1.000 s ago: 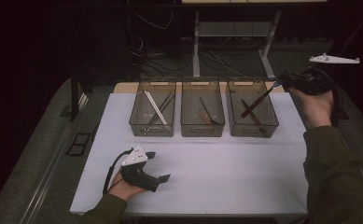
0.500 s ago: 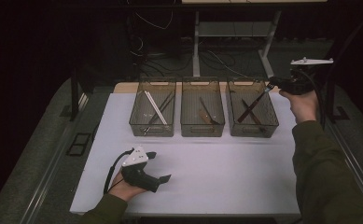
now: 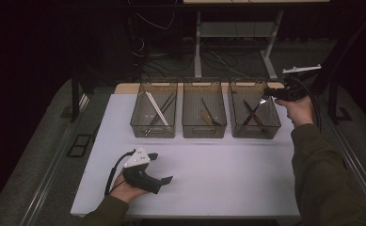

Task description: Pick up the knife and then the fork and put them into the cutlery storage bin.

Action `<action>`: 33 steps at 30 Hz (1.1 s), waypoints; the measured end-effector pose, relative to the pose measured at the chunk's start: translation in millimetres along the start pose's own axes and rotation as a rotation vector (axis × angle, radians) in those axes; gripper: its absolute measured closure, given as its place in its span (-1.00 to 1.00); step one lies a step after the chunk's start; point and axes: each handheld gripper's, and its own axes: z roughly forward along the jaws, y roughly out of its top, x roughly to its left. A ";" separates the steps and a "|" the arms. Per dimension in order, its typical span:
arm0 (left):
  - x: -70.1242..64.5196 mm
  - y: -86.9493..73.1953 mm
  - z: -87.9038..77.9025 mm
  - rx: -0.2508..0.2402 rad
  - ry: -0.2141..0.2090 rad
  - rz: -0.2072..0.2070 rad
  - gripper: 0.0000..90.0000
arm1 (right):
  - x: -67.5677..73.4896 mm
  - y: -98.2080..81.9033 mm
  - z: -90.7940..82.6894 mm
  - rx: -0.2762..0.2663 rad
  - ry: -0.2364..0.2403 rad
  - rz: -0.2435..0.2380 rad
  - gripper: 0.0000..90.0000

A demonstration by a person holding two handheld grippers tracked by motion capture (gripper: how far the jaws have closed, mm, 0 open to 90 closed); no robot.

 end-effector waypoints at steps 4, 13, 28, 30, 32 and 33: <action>0.7 0.4 0.4 0.001 -0.004 -0.005 -1.00 | -9.4 -4.8 6.9 -0.007 0.016 0.030 0.92; 1.5 0.6 1.9 -0.002 -0.004 -0.011 -1.00 | -15.5 -16.0 35.5 0.032 -0.113 -0.020 0.73; 1.0 0.4 3.0 0.005 -0.002 -0.014 -1.00 | -15.6 -17.2 42.4 0.003 -0.183 -0.030 0.00; 1.2 0.4 3.2 0.006 -0.002 -0.011 -1.00 | -16.1 -16.8 39.1 -0.009 -0.165 -0.023 -0.04; 1.1 0.3 3.5 0.006 -0.001 -0.010 -1.00 | -15.5 -16.6 36.1 -0.021 -0.150 -0.014 -0.07; 1.1 0.2 3.6 0.006 -0.001 -0.009 -1.00 | -15.0 -16.5 34.6 -0.025 -0.140 -0.012 -0.10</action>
